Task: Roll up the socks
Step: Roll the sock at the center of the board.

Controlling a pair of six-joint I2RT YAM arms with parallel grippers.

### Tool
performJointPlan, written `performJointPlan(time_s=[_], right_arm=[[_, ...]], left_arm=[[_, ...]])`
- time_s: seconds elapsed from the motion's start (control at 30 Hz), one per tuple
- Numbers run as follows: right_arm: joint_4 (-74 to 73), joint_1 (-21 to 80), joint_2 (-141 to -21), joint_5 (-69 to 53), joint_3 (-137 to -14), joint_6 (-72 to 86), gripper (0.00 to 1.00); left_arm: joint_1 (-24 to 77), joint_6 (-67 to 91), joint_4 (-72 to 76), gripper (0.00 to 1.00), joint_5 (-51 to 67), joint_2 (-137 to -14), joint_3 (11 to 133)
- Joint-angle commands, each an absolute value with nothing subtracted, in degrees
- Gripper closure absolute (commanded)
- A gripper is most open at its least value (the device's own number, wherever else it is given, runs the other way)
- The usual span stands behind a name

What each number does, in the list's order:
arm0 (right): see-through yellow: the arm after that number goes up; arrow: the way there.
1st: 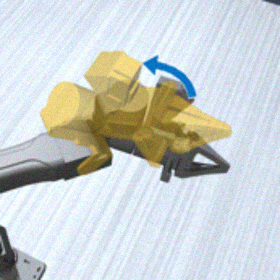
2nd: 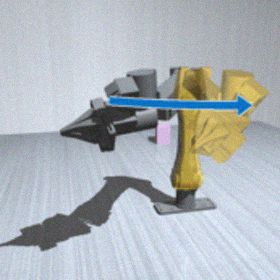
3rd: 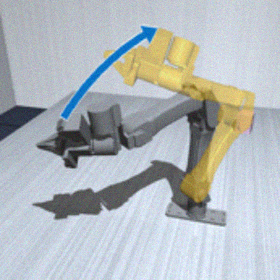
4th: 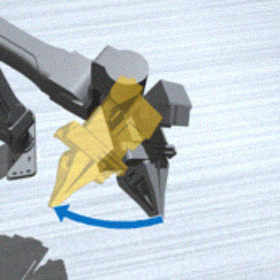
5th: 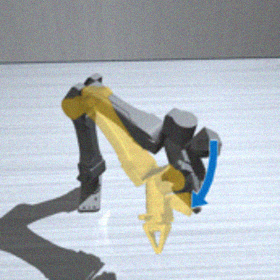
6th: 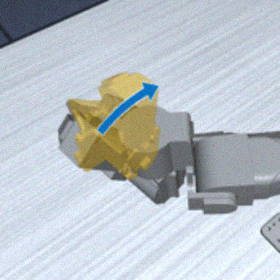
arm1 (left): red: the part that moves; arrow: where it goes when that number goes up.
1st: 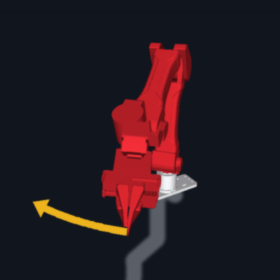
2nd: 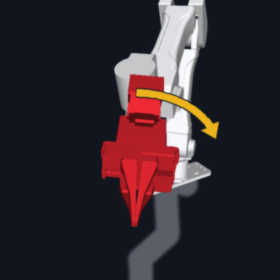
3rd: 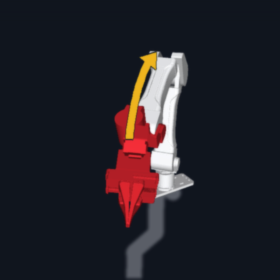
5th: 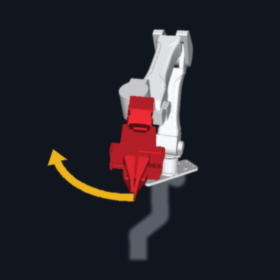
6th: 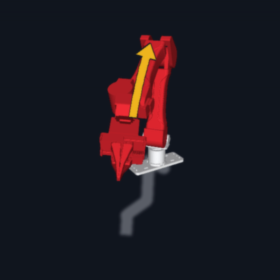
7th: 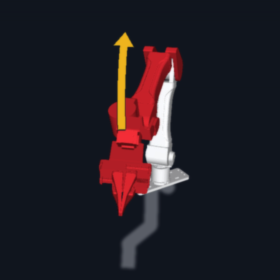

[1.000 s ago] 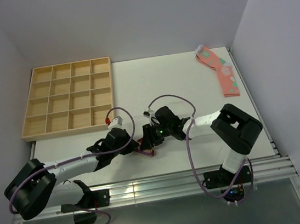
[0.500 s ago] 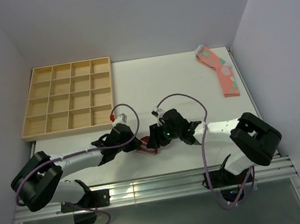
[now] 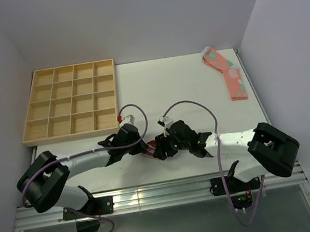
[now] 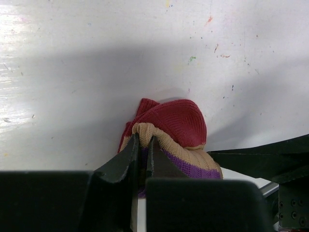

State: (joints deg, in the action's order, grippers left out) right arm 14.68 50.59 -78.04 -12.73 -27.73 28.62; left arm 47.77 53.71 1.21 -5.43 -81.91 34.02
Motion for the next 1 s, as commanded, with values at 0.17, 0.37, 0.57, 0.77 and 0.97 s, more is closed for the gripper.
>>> performJointPlan(time_s=[0.17, 0.37, 0.57, 0.77, 0.97], right_arm=[[17.22, 53.08, -77.96, -6.07, -27.95, 27.16, 0.38], [19.6, 53.17, -79.45, -5.36, -27.25, 27.33, 0.38], [21.71, 53.17, -80.59, -5.1, -26.28, 28.04, 0.46], [20.83, 53.09, -83.58, -4.74, -26.81, 30.49, 0.74], [19.34, 53.0, -86.75, -3.69, -27.25, 34.18, 0.9]], left_arm=[[47.64, 49.05, -11.51, 1.0, -5.45, -87.89, 33.75], [47.64, 48.34, -11.69, 1.0, -3.96, -90.26, 35.07], [47.37, 47.99, -11.69, 1.0, -2.11, -92.98, 36.12], [47.2, 48.25, -11.78, 1.0, -1.76, -94.22, 36.56], [47.11, 49.3, -10.37, 1.0, -1.41, -92.99, 35.51]])
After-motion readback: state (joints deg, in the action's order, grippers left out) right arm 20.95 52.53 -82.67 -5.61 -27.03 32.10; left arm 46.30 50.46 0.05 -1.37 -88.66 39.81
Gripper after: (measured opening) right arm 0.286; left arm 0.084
